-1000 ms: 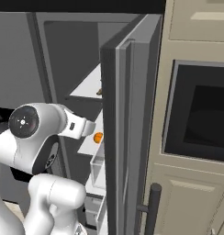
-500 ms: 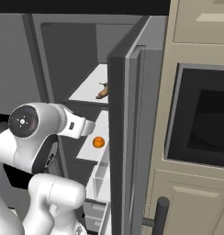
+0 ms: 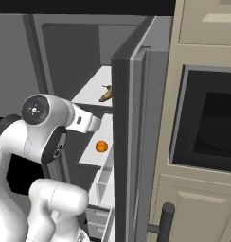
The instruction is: Retrieve the banana and orange from the fridge and place them into the bowl on the dining table.
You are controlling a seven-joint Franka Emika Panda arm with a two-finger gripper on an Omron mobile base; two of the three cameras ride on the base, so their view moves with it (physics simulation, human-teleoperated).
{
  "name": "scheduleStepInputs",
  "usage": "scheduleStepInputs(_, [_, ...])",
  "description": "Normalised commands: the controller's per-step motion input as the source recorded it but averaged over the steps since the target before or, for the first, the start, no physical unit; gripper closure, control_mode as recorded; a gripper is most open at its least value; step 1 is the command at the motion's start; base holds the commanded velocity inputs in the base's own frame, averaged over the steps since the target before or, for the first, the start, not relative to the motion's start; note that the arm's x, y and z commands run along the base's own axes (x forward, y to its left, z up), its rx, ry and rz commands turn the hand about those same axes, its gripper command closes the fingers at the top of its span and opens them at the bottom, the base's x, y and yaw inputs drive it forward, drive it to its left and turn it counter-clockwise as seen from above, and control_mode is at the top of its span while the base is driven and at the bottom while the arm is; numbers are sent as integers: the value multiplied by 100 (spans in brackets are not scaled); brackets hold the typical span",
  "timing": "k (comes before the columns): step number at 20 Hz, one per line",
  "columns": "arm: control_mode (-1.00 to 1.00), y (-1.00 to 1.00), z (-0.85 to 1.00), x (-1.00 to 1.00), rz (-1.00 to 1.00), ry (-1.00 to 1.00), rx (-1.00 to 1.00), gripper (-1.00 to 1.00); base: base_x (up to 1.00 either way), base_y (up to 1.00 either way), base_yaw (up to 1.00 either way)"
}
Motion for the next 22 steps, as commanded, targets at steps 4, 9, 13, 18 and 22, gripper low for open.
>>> scheduleStepInputs(4, [-100, 4, 7, 57, 0, 11, 0, -100, 0, 0, 0])
scheduleStepInputs(9, [-100, 0, 6, 36, 0, 6, 0, -100, 0, 0, 0])
scheduleStepInputs(13, [-100, -4, 0, 25, 1, 0, 0, -100, 0, 0, 0])
scheduleStepInputs(18, [-100, -16, 0, 16, 4, -5, 0, -100, 0, 0, 0])
scheduleStepInputs(22, [-100, -14, 0, 15, 4, -4, 0, -100, 0, 0, 0])
